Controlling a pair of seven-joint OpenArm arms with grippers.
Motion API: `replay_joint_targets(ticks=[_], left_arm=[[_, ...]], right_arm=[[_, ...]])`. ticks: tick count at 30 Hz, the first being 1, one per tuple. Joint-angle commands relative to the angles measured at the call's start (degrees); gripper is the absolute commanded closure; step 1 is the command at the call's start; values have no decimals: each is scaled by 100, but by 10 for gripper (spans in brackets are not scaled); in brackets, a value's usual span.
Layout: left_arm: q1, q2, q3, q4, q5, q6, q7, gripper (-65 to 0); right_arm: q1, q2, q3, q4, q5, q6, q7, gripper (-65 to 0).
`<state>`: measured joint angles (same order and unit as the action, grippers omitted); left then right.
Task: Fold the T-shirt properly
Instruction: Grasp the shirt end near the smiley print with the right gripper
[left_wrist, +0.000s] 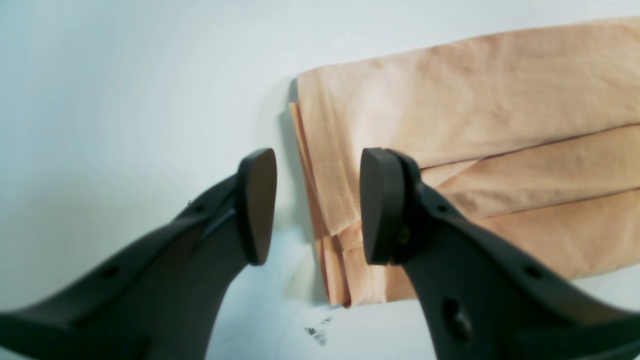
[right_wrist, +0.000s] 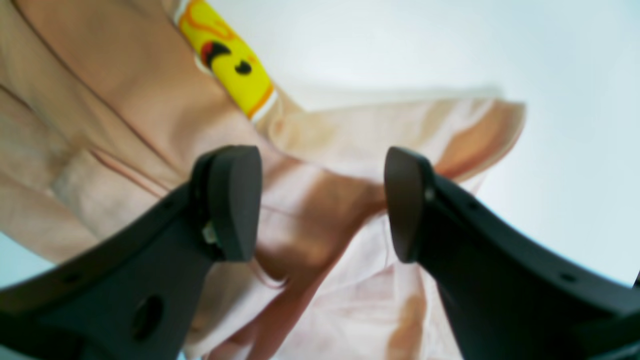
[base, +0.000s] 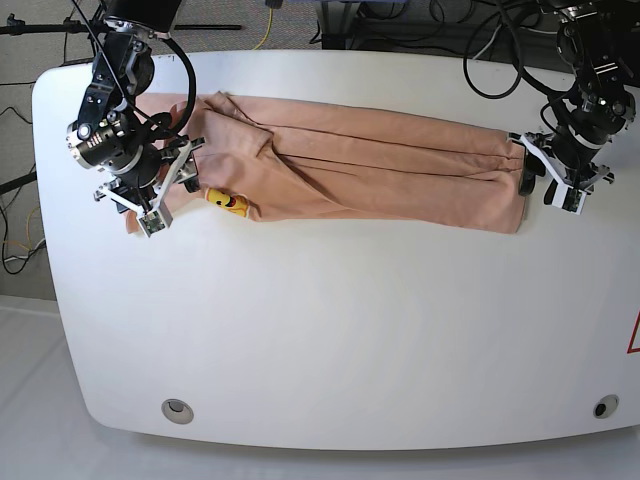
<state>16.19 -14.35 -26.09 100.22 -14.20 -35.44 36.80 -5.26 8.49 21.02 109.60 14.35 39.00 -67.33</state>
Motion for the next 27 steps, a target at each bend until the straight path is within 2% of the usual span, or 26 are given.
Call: replay_joint_targets(ticks=[1, 7, 9, 13, 15, 17, 21, 27], left_arm=[[-40, -64, -33, 109, -79, 6, -115, -256], [-32, -64, -33, 109, -71, 6, -115, -256], [-32, -64, -33, 109, -71, 6, -115, -256], [-32, -64, -33, 109, -62, 6, -115, -256], [-32, -64, -33, 109, -71, 6, -115, -256], [-32, -64, -33, 109, -79, 6, -115, -256], [-32, -64, -33, 109, -79, 6, -115, -256], [-32, -64, -42, 109, -62, 6, -115, -256]], right_arm=[[82, 43, 4, 95, 64, 25, 82, -362], [47, -45, -321, 86, 11, 25, 82, -358], [38, -45, -462, 86, 11, 25, 82, -338], [38, -71, -655, 86, 11, 25, 100, -197], [47, -80, -717, 86, 11, 7, 100, -68], [64, -80, -726, 86, 11, -1, 100, 0], [64, -89, -726, 77, 11, -1, 100, -23], [38, -133, -726, -20, 2, 16, 100, 0]])
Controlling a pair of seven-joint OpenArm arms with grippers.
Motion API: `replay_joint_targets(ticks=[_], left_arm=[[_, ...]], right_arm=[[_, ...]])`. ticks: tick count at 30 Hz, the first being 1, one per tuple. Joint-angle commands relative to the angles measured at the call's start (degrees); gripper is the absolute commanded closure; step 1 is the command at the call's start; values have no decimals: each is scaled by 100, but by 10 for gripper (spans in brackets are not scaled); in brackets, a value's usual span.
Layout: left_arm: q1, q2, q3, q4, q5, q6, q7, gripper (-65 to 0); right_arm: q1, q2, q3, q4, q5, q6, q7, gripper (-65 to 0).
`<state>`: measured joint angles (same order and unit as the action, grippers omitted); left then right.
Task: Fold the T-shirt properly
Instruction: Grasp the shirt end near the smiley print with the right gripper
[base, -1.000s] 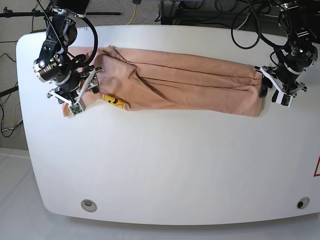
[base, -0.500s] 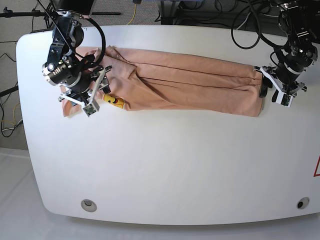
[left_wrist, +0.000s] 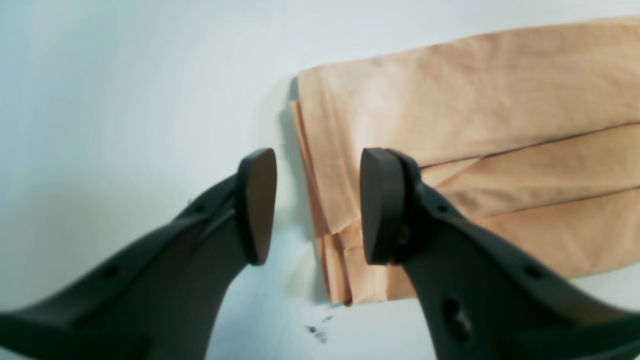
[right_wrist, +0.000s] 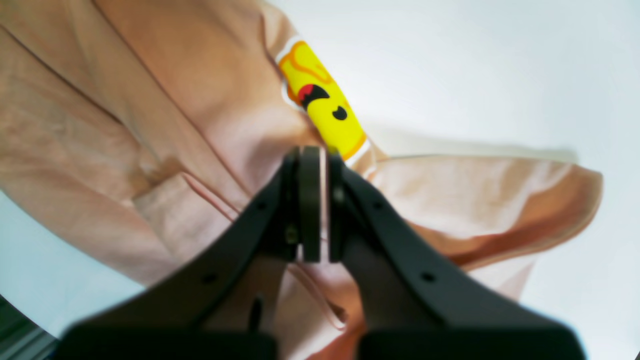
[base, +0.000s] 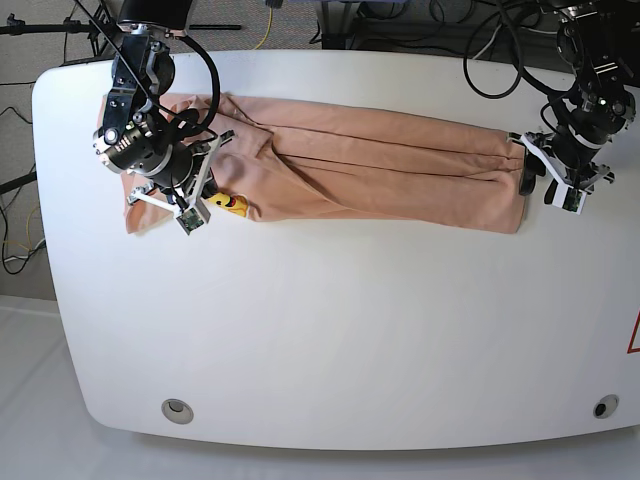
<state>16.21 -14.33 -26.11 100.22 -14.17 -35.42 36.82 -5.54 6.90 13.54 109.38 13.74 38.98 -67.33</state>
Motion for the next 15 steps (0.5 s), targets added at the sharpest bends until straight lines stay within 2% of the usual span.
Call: replay_joint_targets(ticks=[1, 5, 15], left_arm=[[-34, -66, -40, 109, -64, 3, -117, -256], [-34, -57, -40, 109, -64, 3, -117, -256], [-25, -57, -40, 101, -64, 3, -117, -256]], right_arm=[[66, 27, 22, -94, 64, 18, 100, 0], [93, 27, 22, -525, 64, 27, 135, 0], [110, 88, 22, -1132, 64, 27, 628, 0]])
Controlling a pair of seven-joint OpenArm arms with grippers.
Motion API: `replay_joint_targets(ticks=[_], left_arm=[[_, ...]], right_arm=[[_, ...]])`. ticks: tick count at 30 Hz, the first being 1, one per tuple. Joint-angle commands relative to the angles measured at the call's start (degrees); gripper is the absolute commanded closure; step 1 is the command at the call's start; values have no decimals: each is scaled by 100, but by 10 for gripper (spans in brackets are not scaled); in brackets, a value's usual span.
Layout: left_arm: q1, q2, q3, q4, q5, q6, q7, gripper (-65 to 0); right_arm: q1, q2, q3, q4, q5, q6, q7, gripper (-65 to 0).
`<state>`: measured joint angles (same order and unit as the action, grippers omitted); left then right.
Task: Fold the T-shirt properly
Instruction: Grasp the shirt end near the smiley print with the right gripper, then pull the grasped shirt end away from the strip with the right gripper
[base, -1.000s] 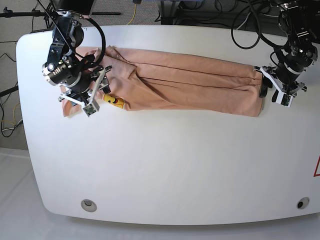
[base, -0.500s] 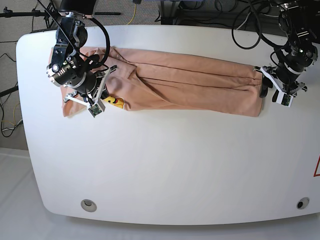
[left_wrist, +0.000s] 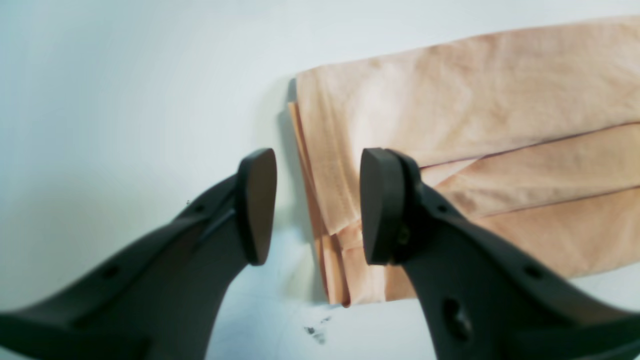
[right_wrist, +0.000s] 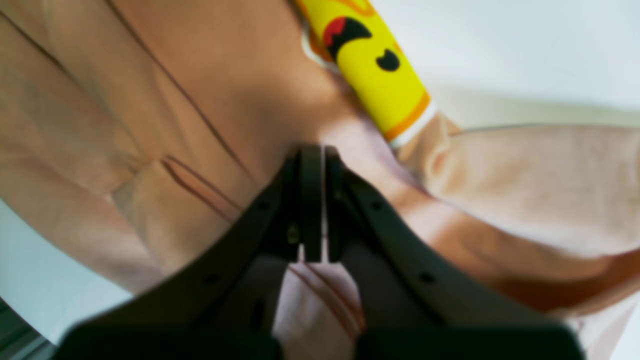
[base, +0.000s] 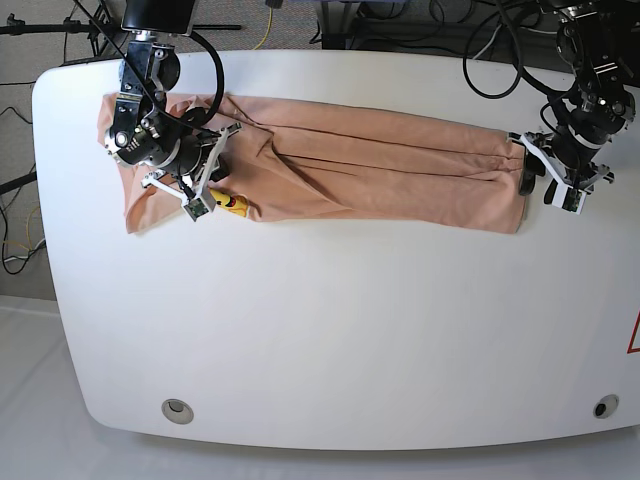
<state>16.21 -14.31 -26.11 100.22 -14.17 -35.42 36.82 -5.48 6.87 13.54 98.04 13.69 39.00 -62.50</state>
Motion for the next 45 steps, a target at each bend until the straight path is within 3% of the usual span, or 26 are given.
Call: replay_joint_targets(ticks=[1, 21, 30, 45], left_arm=[[-25, -60, -40, 101, -64, 3, -117, -256], [-25, -60, -40, 101, -64, 3, -117, -256], [-25, -60, -40, 101, -64, 3, -117, -256], [-34, -60, -31, 101, -64, 3, -117, -256]], right_arm=[[112, 126, 22, -33, 68, 25, 153, 0], [1035, 249, 22, -727, 59, 25, 188, 0], [1202, 363, 13, -1668, 59, 25, 944, 0], [1440, 671, 48, -1800, 103, 25, 1015, 0]])
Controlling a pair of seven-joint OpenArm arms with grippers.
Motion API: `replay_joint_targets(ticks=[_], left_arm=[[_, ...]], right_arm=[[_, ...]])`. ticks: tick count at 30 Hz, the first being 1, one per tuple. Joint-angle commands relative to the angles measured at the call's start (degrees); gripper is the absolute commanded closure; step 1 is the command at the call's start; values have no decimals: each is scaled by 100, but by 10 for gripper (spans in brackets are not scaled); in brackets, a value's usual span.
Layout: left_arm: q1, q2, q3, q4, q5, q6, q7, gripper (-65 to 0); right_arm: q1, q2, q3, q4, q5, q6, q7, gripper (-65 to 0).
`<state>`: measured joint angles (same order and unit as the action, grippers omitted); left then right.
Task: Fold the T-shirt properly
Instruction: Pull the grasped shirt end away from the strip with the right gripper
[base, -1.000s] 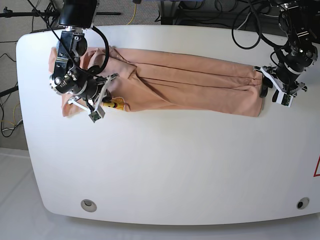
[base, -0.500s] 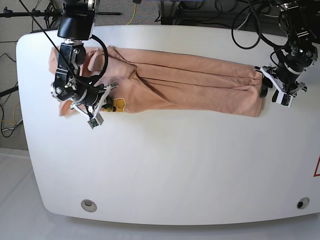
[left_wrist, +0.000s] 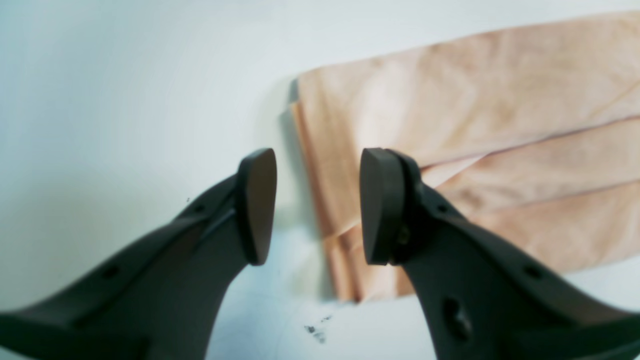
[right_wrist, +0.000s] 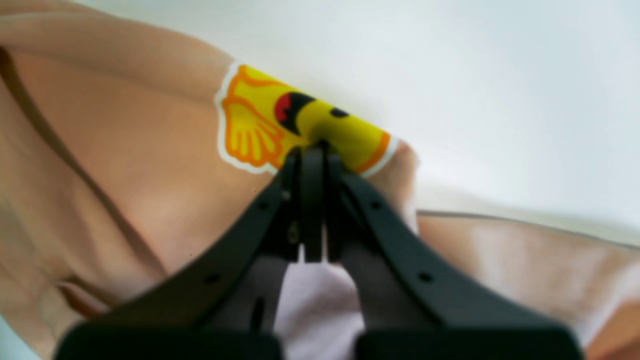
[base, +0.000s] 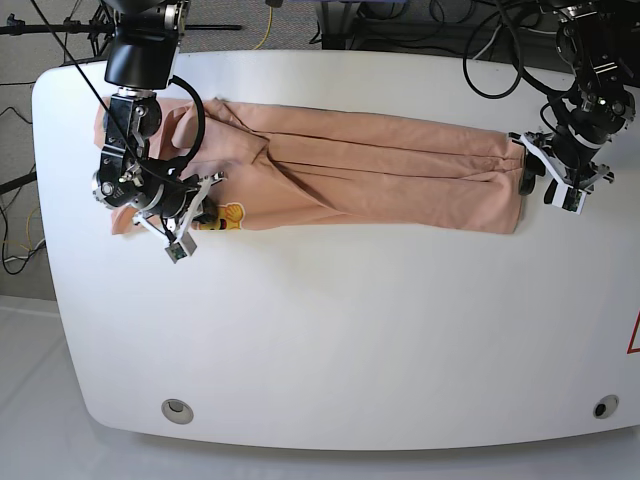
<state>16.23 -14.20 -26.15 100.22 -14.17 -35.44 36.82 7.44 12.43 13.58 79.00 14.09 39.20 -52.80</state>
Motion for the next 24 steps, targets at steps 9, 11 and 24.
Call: replay_joint_targets(ticks=[9, 11, 24], left_arm=[[-45, -71, -27, 109, -73, 6, -117, -256], [-45, -71, -27, 109, -64, 6, -117, -256], [-45, -71, -44, 109, -64, 6, -117, -256]], right_arm=[[16, 195, 53, 1010, 90, 5, -395, 0], [-19, 186, 53, 1256, 90, 5, -562, 0], [-1021, 160, 44, 2425, 90, 5, -1125, 0]])
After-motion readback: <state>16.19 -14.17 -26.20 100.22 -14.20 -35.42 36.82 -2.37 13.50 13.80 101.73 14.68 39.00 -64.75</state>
